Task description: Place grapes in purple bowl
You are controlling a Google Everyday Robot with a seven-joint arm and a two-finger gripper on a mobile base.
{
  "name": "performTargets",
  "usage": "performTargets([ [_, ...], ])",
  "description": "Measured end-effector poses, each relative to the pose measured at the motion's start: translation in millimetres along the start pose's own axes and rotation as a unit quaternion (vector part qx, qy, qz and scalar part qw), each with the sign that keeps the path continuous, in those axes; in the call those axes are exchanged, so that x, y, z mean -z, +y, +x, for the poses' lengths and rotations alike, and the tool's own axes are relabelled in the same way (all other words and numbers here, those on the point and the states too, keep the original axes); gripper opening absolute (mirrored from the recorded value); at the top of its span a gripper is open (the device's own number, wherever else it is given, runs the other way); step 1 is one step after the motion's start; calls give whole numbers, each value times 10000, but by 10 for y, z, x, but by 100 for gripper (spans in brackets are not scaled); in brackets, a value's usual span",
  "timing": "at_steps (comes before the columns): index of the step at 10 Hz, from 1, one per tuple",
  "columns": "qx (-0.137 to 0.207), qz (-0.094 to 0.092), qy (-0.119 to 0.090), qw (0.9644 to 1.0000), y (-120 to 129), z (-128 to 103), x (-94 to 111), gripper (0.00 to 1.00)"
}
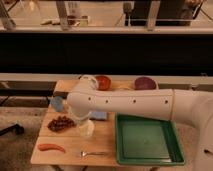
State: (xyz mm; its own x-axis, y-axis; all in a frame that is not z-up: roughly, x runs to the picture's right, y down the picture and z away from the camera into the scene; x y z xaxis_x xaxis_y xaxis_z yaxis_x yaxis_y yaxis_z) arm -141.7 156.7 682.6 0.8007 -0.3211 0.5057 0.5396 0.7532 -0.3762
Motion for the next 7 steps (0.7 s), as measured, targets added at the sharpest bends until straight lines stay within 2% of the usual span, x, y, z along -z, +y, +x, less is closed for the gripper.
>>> performTargets([
  [3,49,120,-23,9999,-125,-148,106,80],
  [5,148,186,-66,9997,-280,-402,174,80],
  [7,261,190,-160,9994,-339,-559,163,80],
])
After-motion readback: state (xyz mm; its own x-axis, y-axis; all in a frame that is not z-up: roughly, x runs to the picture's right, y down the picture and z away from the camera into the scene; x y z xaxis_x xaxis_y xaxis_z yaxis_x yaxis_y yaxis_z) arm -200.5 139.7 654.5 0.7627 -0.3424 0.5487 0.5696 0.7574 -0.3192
